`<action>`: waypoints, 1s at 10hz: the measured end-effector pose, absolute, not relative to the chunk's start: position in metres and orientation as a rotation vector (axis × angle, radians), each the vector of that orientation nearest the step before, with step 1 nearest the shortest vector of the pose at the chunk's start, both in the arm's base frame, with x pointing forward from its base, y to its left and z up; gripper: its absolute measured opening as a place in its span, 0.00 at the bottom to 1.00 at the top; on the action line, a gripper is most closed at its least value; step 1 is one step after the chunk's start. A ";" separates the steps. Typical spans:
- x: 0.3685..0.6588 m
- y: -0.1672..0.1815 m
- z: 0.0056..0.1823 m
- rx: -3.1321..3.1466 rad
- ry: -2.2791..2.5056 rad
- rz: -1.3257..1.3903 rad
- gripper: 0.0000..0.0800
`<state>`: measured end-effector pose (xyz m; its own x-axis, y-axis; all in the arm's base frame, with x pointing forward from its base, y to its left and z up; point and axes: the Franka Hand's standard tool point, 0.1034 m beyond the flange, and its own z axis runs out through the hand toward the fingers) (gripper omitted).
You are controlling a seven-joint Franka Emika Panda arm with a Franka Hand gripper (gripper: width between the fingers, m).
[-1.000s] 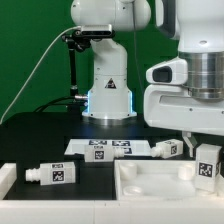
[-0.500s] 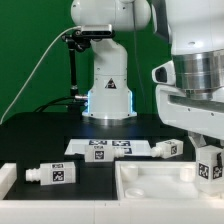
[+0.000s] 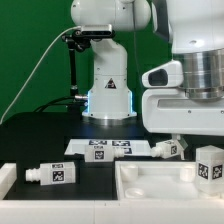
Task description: Assemble one leg
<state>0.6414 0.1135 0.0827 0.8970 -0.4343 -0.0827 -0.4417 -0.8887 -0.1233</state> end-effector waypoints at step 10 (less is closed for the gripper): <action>0.649 0.096 0.081 -3.042 -0.507 -0.077 0.70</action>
Offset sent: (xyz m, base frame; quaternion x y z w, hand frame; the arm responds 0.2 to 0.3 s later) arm 0.0000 0.0000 0.0000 0.0000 0.0000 -0.1296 0.9916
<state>0.6489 0.0960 0.0810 0.9447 0.3227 0.0585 0.3255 -0.9443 -0.0476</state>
